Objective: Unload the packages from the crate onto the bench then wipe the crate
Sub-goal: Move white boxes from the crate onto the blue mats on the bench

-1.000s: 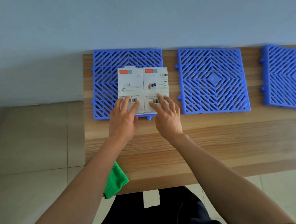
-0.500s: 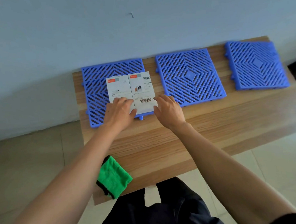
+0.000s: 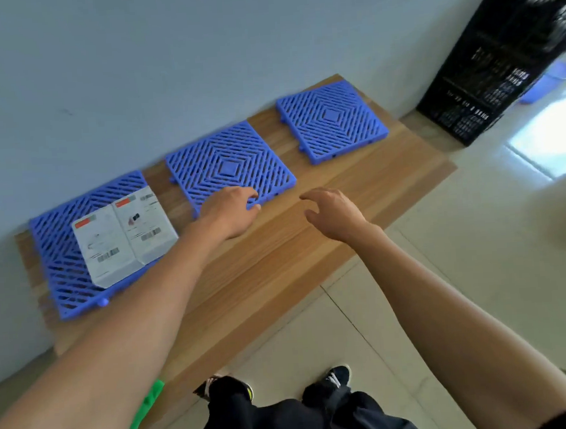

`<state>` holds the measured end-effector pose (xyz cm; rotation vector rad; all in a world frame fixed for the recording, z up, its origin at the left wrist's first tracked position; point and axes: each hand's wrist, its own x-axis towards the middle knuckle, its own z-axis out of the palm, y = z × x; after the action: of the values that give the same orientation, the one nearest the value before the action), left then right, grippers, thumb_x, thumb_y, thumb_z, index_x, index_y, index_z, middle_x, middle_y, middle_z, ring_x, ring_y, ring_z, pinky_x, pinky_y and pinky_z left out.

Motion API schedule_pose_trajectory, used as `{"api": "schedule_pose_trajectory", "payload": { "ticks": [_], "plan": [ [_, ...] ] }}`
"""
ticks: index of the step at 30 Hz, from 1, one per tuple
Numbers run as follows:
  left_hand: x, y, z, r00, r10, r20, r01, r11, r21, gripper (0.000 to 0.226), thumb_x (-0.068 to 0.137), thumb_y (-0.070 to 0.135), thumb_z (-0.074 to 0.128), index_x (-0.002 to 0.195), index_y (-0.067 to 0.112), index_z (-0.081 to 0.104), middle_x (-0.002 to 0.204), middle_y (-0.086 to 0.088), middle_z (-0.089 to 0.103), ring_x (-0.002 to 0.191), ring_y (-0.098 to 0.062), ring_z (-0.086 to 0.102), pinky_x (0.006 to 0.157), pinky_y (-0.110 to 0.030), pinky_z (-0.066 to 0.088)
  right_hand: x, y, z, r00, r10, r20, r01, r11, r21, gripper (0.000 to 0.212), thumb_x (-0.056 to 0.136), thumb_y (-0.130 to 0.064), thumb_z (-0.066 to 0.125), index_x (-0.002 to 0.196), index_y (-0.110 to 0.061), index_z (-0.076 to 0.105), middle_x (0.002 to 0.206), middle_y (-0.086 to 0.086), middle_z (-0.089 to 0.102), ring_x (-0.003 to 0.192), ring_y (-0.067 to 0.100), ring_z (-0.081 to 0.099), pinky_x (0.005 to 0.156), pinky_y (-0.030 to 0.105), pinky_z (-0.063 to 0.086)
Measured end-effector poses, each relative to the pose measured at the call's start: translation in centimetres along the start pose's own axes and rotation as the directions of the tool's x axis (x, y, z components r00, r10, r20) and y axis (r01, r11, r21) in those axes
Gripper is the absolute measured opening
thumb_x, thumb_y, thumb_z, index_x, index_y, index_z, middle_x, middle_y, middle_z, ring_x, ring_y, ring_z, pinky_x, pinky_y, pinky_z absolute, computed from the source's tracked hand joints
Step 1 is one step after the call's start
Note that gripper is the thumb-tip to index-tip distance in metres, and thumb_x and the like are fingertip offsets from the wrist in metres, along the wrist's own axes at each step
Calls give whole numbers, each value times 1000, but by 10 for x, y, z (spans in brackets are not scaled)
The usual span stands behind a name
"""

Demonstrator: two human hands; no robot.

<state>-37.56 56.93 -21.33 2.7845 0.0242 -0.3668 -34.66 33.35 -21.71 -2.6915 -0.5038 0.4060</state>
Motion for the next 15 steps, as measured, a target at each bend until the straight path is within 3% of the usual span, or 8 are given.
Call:
{"api": "schedule_pose_trajectory", "payload": {
  "ticks": [3,7,15],
  "plan": [
    [25,84,10,994,70,89,-74,997,38,49,97,49,58,140,26,57,142,-8,60,130,-30,55,106,-45,46,-31,69,-45,998,66,-11,-67,998,-12,42,99,-29,56,142,-27,57,141,3,60,134,24,49,108,42,42],
    [54,187,21,981,164,107,-171,983,60,51,97,51,56,143,29,55,149,-6,55,137,-28,50,111,-44,42,-70,148,-96,981,157,-117,-157,988,10,40,99,-29,54,139,-29,59,135,0,64,127,23,55,105,43,47],
    [102,340,32,932,348,101,-357,930,85,48,99,50,54,143,31,54,144,-1,59,130,-23,56,104,-45,46,-123,276,-152,916,324,-236,-310,946,95,36,101,-28,56,136,-26,62,131,-1,66,120,20,61,97,36,49]
  ]
}}
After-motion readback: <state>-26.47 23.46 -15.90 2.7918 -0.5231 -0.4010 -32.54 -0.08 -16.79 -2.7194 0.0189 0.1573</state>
